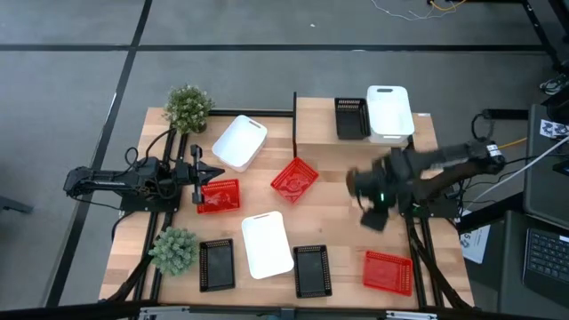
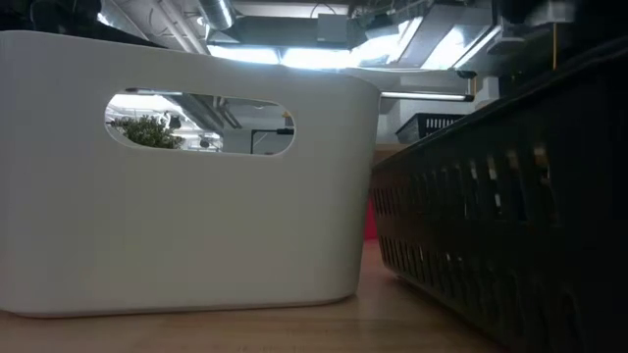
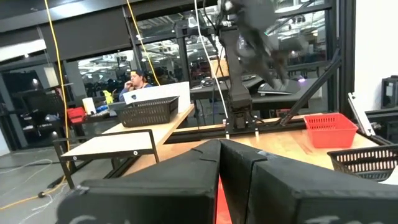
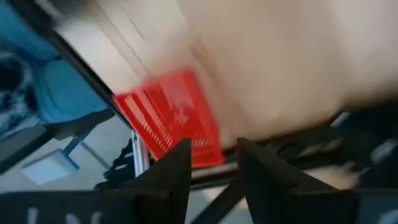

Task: Stack baskets on shelf by color
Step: Put the bottom right red bin on the shelf

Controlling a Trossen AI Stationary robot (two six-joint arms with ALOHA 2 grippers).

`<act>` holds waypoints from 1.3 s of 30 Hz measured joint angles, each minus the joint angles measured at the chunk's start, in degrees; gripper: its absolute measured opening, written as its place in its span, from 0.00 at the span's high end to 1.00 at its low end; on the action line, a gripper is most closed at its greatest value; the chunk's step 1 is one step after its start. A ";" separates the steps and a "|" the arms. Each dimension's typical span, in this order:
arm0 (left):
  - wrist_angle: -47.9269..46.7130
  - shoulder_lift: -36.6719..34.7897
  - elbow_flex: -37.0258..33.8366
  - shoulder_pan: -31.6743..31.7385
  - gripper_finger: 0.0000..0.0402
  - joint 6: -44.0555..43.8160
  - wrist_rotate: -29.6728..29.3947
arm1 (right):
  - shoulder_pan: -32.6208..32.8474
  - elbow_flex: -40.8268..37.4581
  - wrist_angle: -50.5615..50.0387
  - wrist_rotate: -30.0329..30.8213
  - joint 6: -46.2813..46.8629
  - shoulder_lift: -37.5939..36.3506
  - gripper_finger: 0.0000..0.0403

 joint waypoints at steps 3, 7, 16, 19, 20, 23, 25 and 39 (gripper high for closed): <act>0.00 -0.01 0.00 -0.02 1.00 -0.49 0.00 | 9.86 -8.94 11.07 -4.98 15.68 -0.53 0.69; 0.00 0.02 0.00 0.01 1.00 -0.50 -0.02 | 20.17 -19.32 32.58 -7.17 31.32 -0.31 0.69; 0.43 0.00 0.00 0.01 1.00 -0.18 -0.04 | 28.41 -32.89 53.42 -0.74 48.59 0.33 0.71; 0.42 0.02 0.00 0.01 1.00 -0.18 -0.04 | 28.35 -36.24 50.51 0.70 48.10 0.47 0.73; 0.44 0.01 0.00 0.01 1.00 -0.12 -0.04 | 28.03 -37.37 49.20 1.79 47.54 0.52 0.73; 0.46 0.02 0.00 0.01 1.00 0.02 -0.08 | 26.01 -39.45 47.63 7.39 42.38 0.50 0.75; 0.48 -0.01 0.00 -0.02 1.00 0.02 -0.16 | 23.63 -39.78 48.04 12.21 37.40 0.23 0.75; 0.46 -0.01 0.00 -0.02 1.00 -0.60 -0.27 | 5.17 -31.37 48.74 59.66 -10.14 0.45 0.75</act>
